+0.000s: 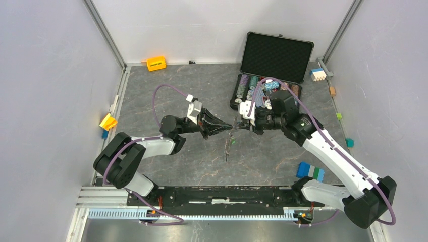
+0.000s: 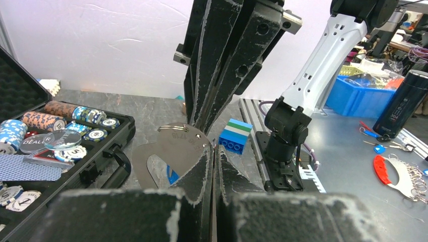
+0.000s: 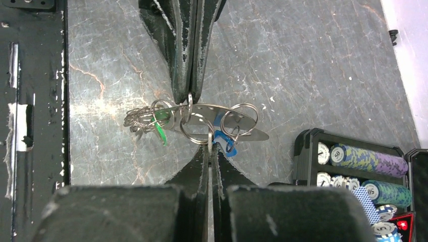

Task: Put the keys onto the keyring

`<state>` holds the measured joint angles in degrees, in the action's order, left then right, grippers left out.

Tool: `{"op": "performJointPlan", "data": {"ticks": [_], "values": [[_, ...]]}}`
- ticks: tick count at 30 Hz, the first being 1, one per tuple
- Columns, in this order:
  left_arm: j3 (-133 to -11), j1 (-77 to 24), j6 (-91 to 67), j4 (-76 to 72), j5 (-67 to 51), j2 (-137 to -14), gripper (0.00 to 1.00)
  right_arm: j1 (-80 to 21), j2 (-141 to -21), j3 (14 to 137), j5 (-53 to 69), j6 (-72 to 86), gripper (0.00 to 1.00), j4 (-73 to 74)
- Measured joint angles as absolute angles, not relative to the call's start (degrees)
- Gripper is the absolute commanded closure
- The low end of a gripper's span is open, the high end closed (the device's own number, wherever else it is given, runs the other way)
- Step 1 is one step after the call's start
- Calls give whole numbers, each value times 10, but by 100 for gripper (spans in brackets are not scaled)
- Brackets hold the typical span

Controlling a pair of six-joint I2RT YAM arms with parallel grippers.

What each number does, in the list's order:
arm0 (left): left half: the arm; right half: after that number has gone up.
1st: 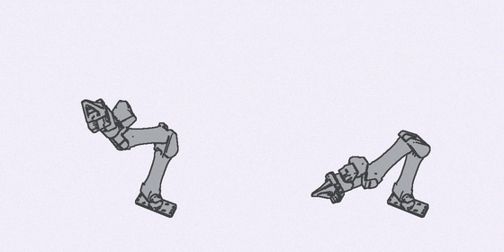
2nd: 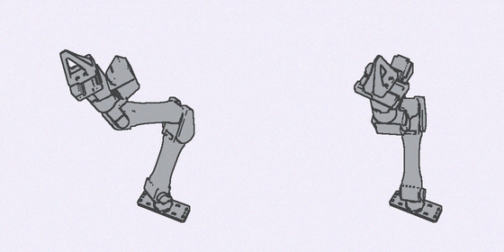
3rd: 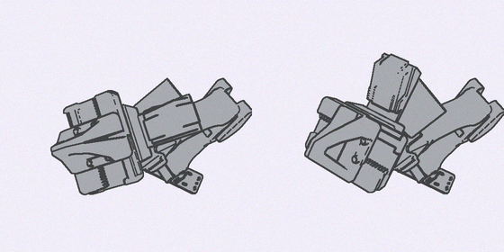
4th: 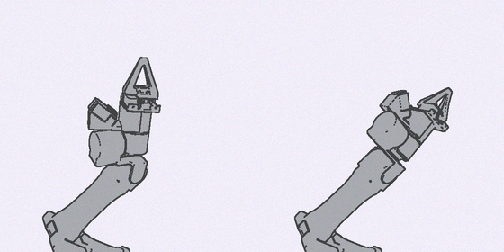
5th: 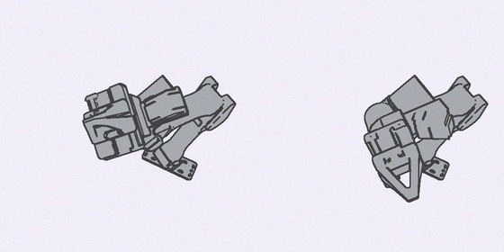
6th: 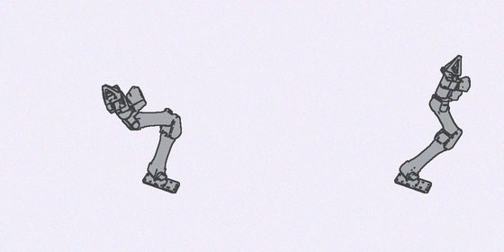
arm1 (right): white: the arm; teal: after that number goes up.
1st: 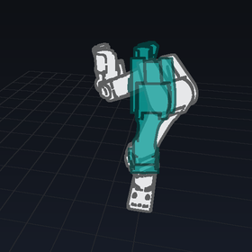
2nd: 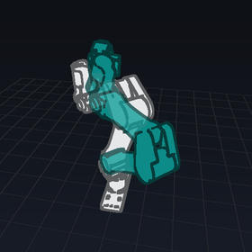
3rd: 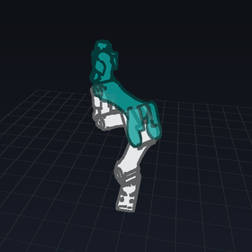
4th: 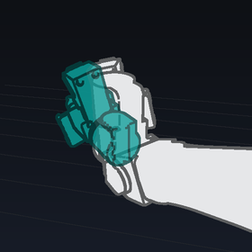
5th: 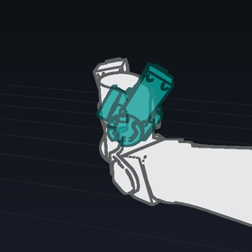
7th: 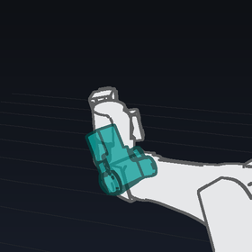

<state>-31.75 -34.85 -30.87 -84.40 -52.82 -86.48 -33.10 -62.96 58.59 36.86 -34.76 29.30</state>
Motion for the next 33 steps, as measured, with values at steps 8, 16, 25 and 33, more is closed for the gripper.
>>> {"op": "performJointPlan", "data": {"ticks": [8, 16, 25, 33], "values": [[-317, -349, -308, -844, -530, -868, 98, -336, -638, 600, 372, -364, 100, 339], [-317, -349, -302, -844, -531, -878, 98, -338, -640, 635, 372, -369, 100, 368], [-318, -349, -293, -846, -530, -886, 81, -341, -657, 679, 357, -363, 100, 397], [-317, -304, -285, -846, -531, -876, 33, -353, -714, 749, 307, -357, 100, 423]]}}
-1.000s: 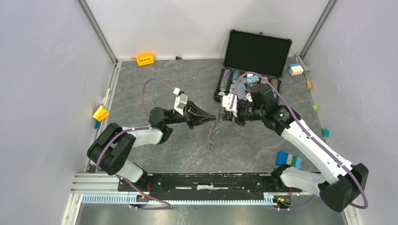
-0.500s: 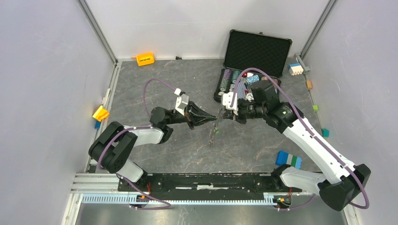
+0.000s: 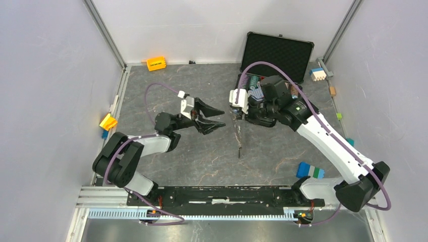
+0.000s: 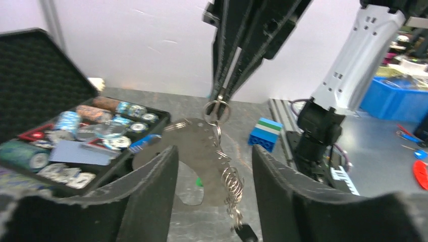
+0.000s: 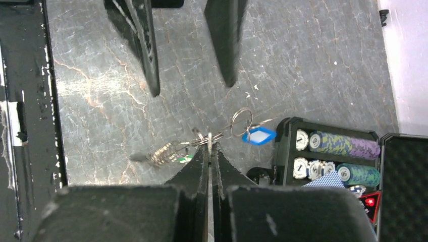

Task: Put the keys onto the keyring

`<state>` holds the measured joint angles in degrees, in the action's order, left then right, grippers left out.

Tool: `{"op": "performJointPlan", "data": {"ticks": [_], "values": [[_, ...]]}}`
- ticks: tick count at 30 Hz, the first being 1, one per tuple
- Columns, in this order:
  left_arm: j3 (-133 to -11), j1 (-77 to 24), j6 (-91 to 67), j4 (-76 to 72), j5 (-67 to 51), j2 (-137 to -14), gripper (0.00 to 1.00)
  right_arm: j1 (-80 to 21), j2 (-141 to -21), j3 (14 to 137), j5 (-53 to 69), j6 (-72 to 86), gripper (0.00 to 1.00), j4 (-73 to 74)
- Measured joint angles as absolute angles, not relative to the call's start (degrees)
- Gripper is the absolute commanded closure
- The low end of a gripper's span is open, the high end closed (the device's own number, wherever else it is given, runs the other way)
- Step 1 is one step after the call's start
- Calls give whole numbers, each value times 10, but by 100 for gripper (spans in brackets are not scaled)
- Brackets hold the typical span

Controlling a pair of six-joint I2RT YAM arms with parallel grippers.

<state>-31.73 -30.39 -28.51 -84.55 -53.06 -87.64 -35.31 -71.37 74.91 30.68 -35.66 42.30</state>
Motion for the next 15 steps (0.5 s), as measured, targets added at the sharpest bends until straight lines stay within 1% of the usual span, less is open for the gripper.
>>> {"op": "performJointPlan", "data": {"ticks": [2, 5, 8, 11, 12, 15], "values": [[-315, -277, -285, -845, -531, -860, 27, -368, -732, 770, 284, -356, 100, 431], [-307, -234, -284, -838, -530, -821, 21, -397, -765, 803, 251, -356, 100, 438], [-293, -186, -283, -816, -528, -771, 18, -428, -807, 842, 224, -351, 100, 441], [-281, -141, -286, -800, -524, -733, 11, -454, -850, 884, 207, -345, 100, 440], [-277, -106, -286, -792, -522, -724, 9, -460, -861, 895, 205, -344, 100, 439], [-270, -47, -296, -763, -514, -703, 8, -476, -894, 922, 198, -341, 100, 423]]}}
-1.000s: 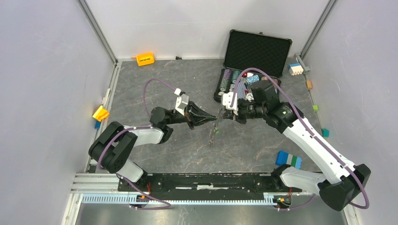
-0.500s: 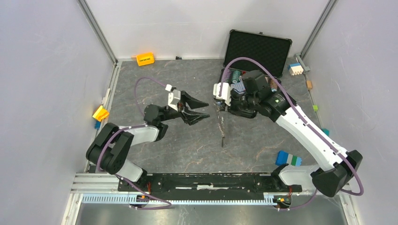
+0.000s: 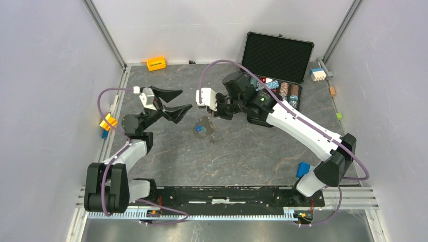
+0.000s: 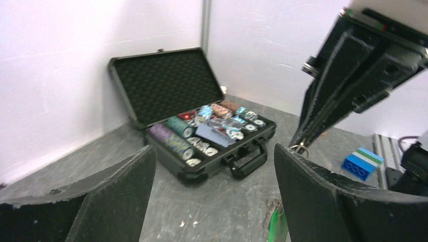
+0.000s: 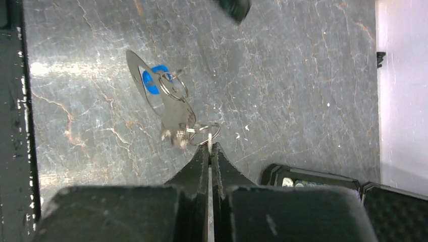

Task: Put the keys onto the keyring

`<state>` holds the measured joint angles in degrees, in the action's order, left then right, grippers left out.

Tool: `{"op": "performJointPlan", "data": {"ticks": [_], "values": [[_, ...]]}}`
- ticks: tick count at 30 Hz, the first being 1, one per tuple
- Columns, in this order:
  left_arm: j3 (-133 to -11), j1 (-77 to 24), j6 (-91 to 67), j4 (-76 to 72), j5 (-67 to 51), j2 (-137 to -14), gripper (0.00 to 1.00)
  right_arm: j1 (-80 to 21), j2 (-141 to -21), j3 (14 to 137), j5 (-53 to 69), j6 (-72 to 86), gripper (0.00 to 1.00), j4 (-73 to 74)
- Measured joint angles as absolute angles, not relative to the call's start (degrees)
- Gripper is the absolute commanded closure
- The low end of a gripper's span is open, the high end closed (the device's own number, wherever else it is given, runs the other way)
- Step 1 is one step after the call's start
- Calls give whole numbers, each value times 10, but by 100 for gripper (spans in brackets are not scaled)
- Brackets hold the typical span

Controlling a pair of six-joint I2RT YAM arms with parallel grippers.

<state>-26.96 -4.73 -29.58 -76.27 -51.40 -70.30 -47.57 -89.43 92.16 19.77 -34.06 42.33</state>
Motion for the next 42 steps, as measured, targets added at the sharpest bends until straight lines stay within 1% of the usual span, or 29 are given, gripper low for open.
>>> {"op": "performJointPlan", "data": {"ticks": [3, 8, 14, 19, 27, 37, 42], "values": [[-268, -6, -304, -737, -513, -689, 7, -479, -900, 897, 172, -342, 100, 399], [-268, 47, -310, -704, -515, -676, 6, -475, -863, 735, 120, -349, 100, 341], [-277, 56, -309, -652, -517, -676, 6, -469, -815, 533, 45, -363, 100, 312], [-287, 56, -297, -610, -528, -676, 6, -458, -779, 449, 6, -369, 100, 299], [-288, 56, -277, -571, -539, -675, 6, -456, -755, 397, -44, -370, 100, 300], [-297, 56, -239, -524, -549, -669, 5, -458, -782, 403, -98, -371, 100, 341], [-304, 56, -237, -521, -556, -669, 5, -460, -796, 402, -121, -371, 92, 356]]}}
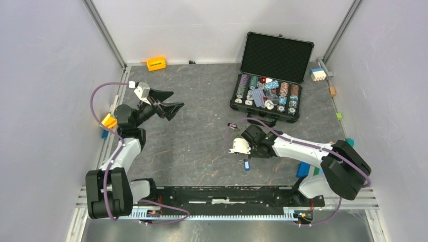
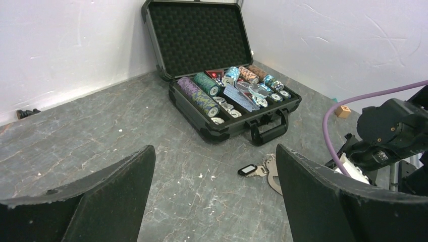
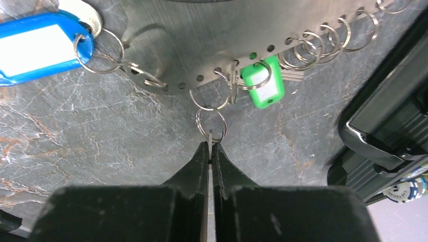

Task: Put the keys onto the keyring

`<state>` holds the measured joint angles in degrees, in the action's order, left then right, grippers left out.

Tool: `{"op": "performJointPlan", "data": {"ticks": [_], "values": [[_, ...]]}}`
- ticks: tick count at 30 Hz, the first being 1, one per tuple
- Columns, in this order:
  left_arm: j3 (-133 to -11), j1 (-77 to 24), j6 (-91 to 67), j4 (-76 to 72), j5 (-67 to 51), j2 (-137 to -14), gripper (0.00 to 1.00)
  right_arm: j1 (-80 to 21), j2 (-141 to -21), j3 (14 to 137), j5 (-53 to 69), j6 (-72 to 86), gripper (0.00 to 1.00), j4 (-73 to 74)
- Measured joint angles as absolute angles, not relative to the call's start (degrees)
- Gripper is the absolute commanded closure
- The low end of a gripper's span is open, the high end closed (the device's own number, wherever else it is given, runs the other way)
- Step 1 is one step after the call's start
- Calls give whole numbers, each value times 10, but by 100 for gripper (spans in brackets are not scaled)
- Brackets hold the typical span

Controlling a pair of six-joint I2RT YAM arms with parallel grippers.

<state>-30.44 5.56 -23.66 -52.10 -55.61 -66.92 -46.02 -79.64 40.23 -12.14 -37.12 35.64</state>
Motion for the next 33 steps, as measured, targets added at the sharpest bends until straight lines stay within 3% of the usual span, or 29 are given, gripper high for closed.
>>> {"op": "performJointPlan", "data": {"ticks": [8, 14, 22, 26, 33], "values": [[-314, 56, -237, -519, -557, -664, 5, -461, -822, 384, -143, -368, 75, 356], [-317, 56, -230, -502, -562, -646, 3, -461, -820, 384, -169, -368, 42, 347], [-321, 56, -212, -450, -567, -617, 0, -454, -776, 368, -179, -363, 22, 379], [-328, 57, -192, -399, -565, -601, 0, -416, -730, 367, -166, -369, 3, 404], [-343, 64, -156, -278, -541, -550, 0, -321, -625, 417, -124, -379, 2, 408]]}}
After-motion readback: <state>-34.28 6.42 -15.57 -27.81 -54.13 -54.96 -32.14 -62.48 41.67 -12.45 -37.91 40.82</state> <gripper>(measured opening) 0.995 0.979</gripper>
